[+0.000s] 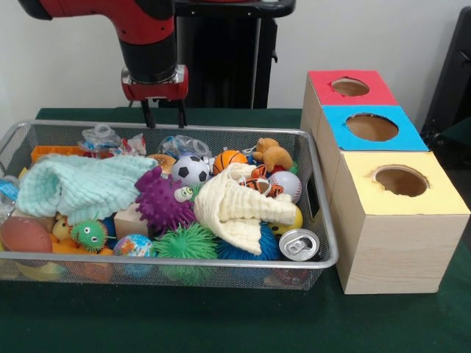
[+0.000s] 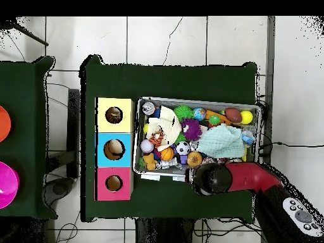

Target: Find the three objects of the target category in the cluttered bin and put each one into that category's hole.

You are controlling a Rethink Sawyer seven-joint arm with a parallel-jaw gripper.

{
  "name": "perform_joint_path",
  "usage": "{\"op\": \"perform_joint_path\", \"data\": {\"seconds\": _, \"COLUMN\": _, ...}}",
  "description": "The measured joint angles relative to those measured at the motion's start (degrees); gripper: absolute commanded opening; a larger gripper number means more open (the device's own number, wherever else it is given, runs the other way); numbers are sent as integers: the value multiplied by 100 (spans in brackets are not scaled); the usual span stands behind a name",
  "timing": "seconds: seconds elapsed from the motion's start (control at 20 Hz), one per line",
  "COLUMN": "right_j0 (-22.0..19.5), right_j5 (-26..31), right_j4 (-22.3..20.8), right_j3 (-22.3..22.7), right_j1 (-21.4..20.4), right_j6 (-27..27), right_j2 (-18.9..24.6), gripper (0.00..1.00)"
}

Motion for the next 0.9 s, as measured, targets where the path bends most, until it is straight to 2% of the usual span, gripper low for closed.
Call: {"op": "perform_joint_path", "data": {"seconds": 0.9, "right_j0": -272, "right_j5": 0, "right_j4": 14, "right_j3": -2, "right_j1": 32, "right_j6": 1, "right_j2": 101, "gripper": 100}}
